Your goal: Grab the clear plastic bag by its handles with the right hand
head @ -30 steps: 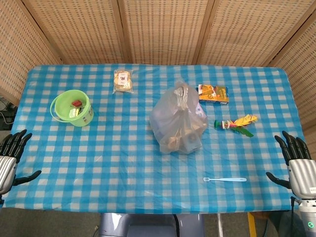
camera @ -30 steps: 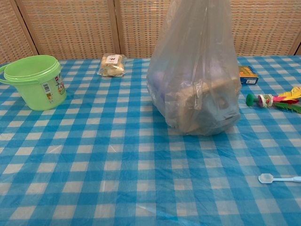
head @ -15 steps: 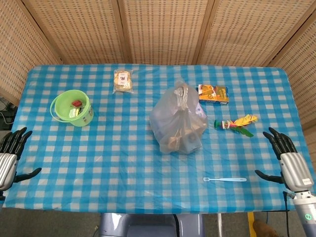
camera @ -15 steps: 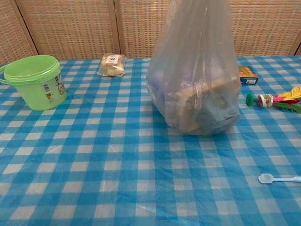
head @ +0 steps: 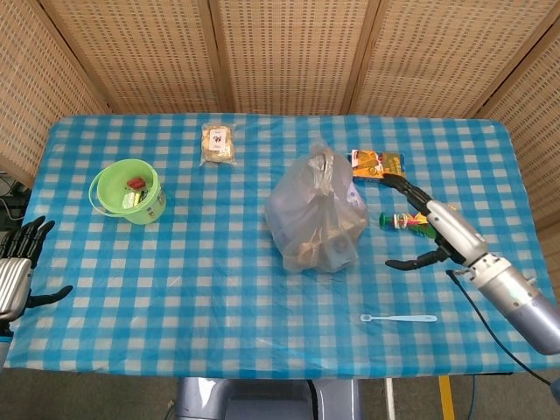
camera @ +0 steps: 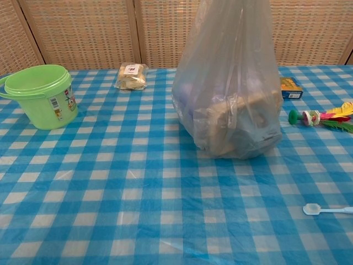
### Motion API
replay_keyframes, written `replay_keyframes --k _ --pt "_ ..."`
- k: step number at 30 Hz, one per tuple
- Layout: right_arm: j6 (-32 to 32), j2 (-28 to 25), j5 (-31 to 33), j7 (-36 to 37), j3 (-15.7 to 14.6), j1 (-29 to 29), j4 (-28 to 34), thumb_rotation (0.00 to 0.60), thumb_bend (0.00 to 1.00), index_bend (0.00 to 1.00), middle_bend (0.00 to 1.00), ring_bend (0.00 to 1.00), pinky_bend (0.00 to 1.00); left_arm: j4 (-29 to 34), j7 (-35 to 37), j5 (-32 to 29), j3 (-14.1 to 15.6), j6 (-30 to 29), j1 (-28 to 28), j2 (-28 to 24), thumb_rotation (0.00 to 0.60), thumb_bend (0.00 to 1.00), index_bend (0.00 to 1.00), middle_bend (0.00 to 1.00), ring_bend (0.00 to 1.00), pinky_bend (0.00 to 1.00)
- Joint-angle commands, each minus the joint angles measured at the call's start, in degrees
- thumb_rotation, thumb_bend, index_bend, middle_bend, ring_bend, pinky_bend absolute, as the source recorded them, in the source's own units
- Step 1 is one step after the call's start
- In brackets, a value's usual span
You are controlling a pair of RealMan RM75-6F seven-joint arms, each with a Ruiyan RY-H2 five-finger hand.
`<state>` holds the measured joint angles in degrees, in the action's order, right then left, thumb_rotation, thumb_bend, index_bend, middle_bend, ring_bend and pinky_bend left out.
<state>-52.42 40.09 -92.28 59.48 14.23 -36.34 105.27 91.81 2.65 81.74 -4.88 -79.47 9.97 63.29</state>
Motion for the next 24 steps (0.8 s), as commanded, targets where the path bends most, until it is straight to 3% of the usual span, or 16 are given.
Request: replay_keyframes --k 1,11,24 --pt "5.6 -1.2 1.8 3.9 2.3 -4.9 1.4 0.600 0.00 0.00 0.00 0.00 0.00 -0.1 0.2 -0.3 -0.2 0.1 0.1 0.0 0.600 0.00 0.00 0.00 0.00 0.00" --pt "15.8 0.8 7.3 5.8 4.6 -12.8 0.9 0.600 0.00 0.01 0.00 0.00 0.00 -0.4 0.9 -1.1 -0.5 0.3 0.1 -0.2 0.600 0.00 0.00 0.00 0.00 0.00" --pt "30.1 6.5 14.9 22.7 10.6 -22.8 -1.3 0.600 0.00 0.13 0.11 0.00 0.00 -1.2 2.9 -3.0 -1.2 1.5 0.3 -0.8 0.600 0.00 0.00 0.00 0.00 0.00"
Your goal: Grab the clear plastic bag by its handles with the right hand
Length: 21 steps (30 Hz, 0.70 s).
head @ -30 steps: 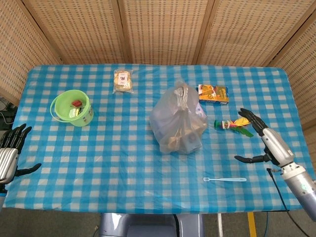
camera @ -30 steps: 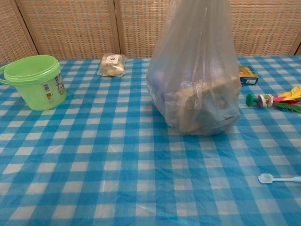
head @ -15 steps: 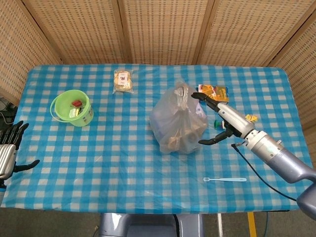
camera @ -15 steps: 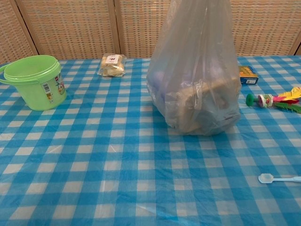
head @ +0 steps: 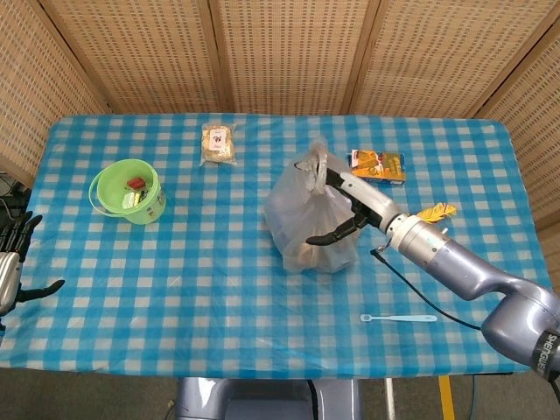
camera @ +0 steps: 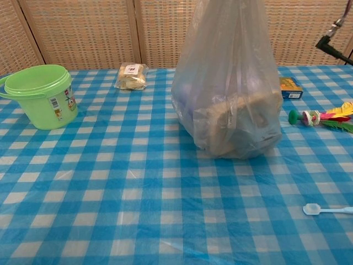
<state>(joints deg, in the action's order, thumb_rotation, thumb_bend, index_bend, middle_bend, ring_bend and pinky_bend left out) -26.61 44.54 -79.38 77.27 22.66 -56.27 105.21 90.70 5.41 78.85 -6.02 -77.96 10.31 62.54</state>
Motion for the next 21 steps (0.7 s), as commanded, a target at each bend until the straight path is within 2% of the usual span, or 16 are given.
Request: replay_keyframes --k 1,5,8,10,13,15,18,21 --pt "6.0 2.4 2.2 6.0 2.6 -3.5 -1.8 0.600 0.00 0.13 0.12 0.00 0.00 -0.1 0.4 -0.3 -0.2 0.0 0.0 -0.2 0.600 0.00 0.00 0.00 0.00 0.00" --pt "8.8 3.7 2.9 7.5 3.6 -4.8 -2.9 0.600 0.00 0.13 0.12 0.00 0.00 -0.2 0.9 -0.5 -0.3 0.1 0.0 -0.3 0.600 0.00 0.00 0.00 0.00 0.00" --pt "11.4 5.9 5.5 11.0 5.5 -5.7 -4.1 0.600 0.00 0.13 0.13 0.00 0.00 -0.4 1.5 -0.7 -0.4 0.2 -0.1 -0.5 0.600 0.00 0.00 0.00 0.00 0.00" --pt "13.2 7.0 6.5 12.7 7.0 -5.8 -5.0 0.600 0.00 0.14 0.14 0.03 0.04 -0.5 1.7 -0.9 -0.5 0.4 0.0 -0.6 0.600 0.00 0.00 0.00 0.00 0.00" --pt "16.5 8.4 8.2 13.6 9.3 -5.9 -6.7 0.600 0.00 0.19 0.26 0.17 0.22 -0.8 2.3 -1.1 -0.6 0.7 0.1 -0.7 0.600 0.00 0.00 0.00 0.00 0.00" --pt "18.6 8.9 9.5 13.3 10.7 -5.9 -7.1 0.600 0.00 0.24 0.36 0.31 0.35 -0.9 2.5 -1.2 -0.6 0.9 0.1 -0.7 0.600 0.00 0.00 0.00 0.00 0.00" --pt "22.4 9.7 11.8 12.3 13.7 -5.4 -7.2 0.600 0.00 0.30 0.46 0.46 0.47 -1.2 3.0 -1.4 -0.8 1.2 0.3 -0.8 0.600 0.00 0.00 0.00 0.00 0.00" --pt "24.9 10.7 13.4 10.0 16.1 -4.8 -7.8 0.600 0.00 0.38 0.56 0.58 0.53 -1.4 3.4 -1.6 -0.9 1.4 0.4 -0.9 0.600 0.00 0.00 0.00 0.00 0.00"
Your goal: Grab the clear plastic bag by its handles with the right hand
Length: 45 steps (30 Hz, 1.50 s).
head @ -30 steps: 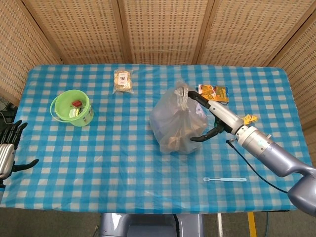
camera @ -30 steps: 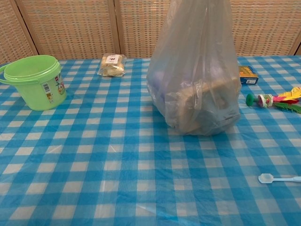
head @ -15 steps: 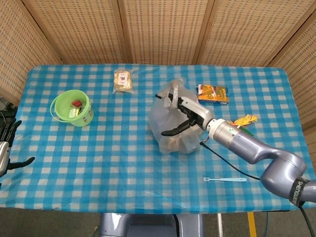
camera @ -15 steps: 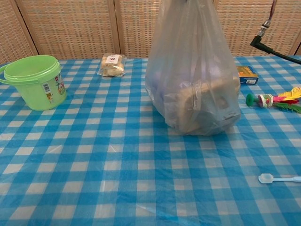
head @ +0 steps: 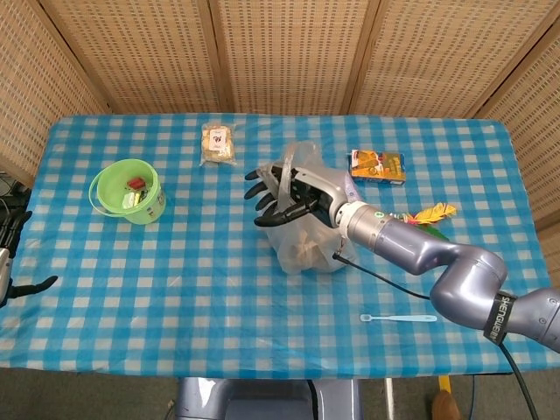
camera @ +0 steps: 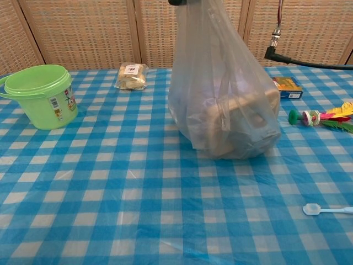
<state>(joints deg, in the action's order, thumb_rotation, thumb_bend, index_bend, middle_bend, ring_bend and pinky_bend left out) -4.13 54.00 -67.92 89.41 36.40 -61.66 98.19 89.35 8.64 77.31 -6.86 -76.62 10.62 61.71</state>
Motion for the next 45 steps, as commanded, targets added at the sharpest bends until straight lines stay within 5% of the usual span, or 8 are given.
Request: replay_keyframes --k 1,7,11,13,15,18,25,45 --pt "2.8 2.1 3.0 -3.4 3.4 0.8 -1.5 0.600 0.00 0.40 0.58 0.61 0.55 -0.2 0.3 -0.2 -0.1 0.3 0.1 -0.1 0.600 0.00 0.00 0.00 0.00 0.00" --pt "2.2 5.0 7.0 -10.6 5.3 1.5 -3.6 0.600 0.00 0.67 0.78 0.83 0.72 -0.4 0.8 -0.2 -0.1 0.5 0.1 -0.2 0.600 0.00 0.00 0.00 0.00 0.00" --pt "1.5 4.9 8.9 -14.5 3.9 0.4 -4.3 0.600 0.00 0.88 0.89 0.94 0.95 -0.4 0.9 -0.4 -0.1 0.7 0.2 -0.2 0.600 0.00 0.00 0.00 0.00 0.00" --pt "0.7 4.4 10.1 -17.0 2.2 -0.8 -4.6 0.600 0.11 0.96 0.93 0.97 1.00 -0.5 1.0 -0.4 -0.1 0.8 0.2 -0.2 0.600 0.00 0.00 0.00 0.00 0.00" --pt "-0.8 3.9 11.5 -18.8 0.4 -1.9 -4.5 0.600 0.34 1.00 0.98 1.00 1.00 -0.5 1.0 -0.4 -0.1 0.9 0.3 -0.2 0.600 0.00 0.00 0.00 0.00 0.00" --pt "-4.0 3.2 14.2 -21.9 -2.4 -3.4 -4.0 0.600 0.48 1.00 1.00 1.00 1.00 -0.6 1.1 -0.4 -0.1 1.0 0.3 -0.2 0.600 0.00 0.00 0.00 0.00 0.00" --pt "-11.3 2.0 22.8 -27.7 -6.9 -5.7 -1.1 0.600 0.59 1.00 1.00 1.00 1.00 -0.6 1.4 -0.3 -0.1 0.8 0.3 -0.2 0.600 0.00 0.00 0.00 0.00 0.00" --pt "-21.0 -4.8 42.8 -39.4 -7.4 -12.9 2.9 0.600 0.73 1.00 1.00 1.00 1.00 -0.6 1.5 -0.5 0.0 1.6 0.5 -0.2 0.600 0.00 0.00 0.00 0.00 0.00"
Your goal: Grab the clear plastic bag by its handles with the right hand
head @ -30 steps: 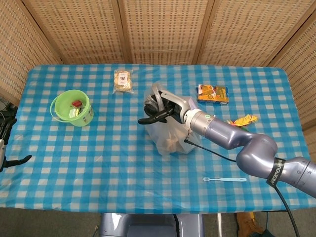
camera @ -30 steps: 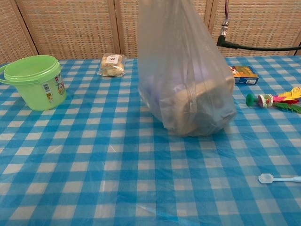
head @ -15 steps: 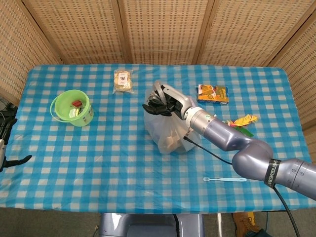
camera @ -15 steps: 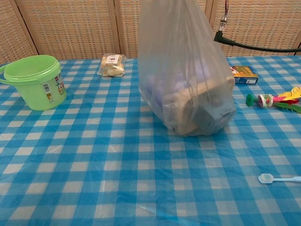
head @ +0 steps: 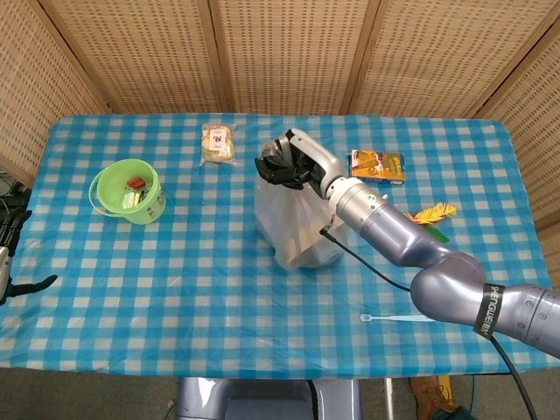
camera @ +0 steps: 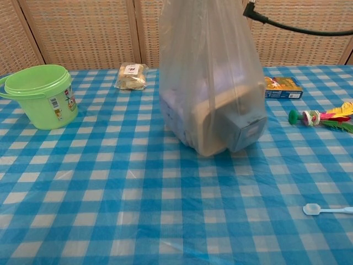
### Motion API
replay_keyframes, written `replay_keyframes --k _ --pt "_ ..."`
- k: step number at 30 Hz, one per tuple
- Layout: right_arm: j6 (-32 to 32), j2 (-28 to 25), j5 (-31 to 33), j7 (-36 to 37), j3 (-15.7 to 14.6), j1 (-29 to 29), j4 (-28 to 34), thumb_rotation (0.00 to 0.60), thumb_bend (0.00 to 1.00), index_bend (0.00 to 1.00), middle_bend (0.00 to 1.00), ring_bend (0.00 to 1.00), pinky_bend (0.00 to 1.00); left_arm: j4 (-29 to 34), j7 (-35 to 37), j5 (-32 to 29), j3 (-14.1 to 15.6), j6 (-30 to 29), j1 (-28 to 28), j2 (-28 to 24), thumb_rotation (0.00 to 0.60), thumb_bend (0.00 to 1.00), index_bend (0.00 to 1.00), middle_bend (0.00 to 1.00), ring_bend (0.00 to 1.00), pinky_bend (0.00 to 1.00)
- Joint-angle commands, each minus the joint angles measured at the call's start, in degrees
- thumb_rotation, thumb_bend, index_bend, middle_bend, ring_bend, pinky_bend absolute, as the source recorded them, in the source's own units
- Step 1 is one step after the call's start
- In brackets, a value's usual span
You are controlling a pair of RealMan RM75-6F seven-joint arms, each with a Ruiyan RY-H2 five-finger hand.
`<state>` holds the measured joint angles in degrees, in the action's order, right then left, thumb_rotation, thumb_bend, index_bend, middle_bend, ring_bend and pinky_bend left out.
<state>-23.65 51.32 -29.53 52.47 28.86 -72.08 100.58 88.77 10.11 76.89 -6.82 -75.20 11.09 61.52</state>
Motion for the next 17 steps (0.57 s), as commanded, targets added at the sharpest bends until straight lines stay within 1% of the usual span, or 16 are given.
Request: replay_keyframes --k 1,4,10,12,17 --pt "-1.5 -2.6 5.6 -3.1 0.2 -3.1 0.6 0.600 0.73 1.00 1.00 1.00 1.00 0.0 0.0 -0.2 0.0 0.3 0.1 0.0 0.600 0.00 0.00 0.00 0.00 0.00" --pt "-1.7 -4.5 9.7 -5.1 0.3 -5.4 0.9 0.600 0.73 1.00 1.00 1.00 1.00 -0.1 -0.1 -0.5 0.0 0.7 0.2 0.1 0.600 0.00 0.00 0.00 0.00 0.00" --pt "-2.3 -8.3 16.2 -7.2 2.3 -8.8 2.5 0.600 0.73 1.00 1.00 1.00 1.00 -0.7 0.5 -1.3 -0.3 1.8 0.7 0.2 0.600 0.00 0.00 0.00 0.00 0.00" --pt "-2.8 -9.7 18.4 -8.0 2.7 -9.5 3.9 0.600 0.73 1.00 1.00 1.00 1.00 -0.8 0.7 -1.3 -0.3 2.1 0.8 0.2 0.600 0.00 0.00 0.00 0.00 0.00" --pt "-3.6 -11.1 21.0 -9.2 3.6 -9.7 5.9 0.600 0.73 1.00 1.00 1.00 1.00 -0.8 1.0 -1.1 -0.2 1.9 0.7 0.1 0.600 0.00 0.00 0.00 0.00 0.00"
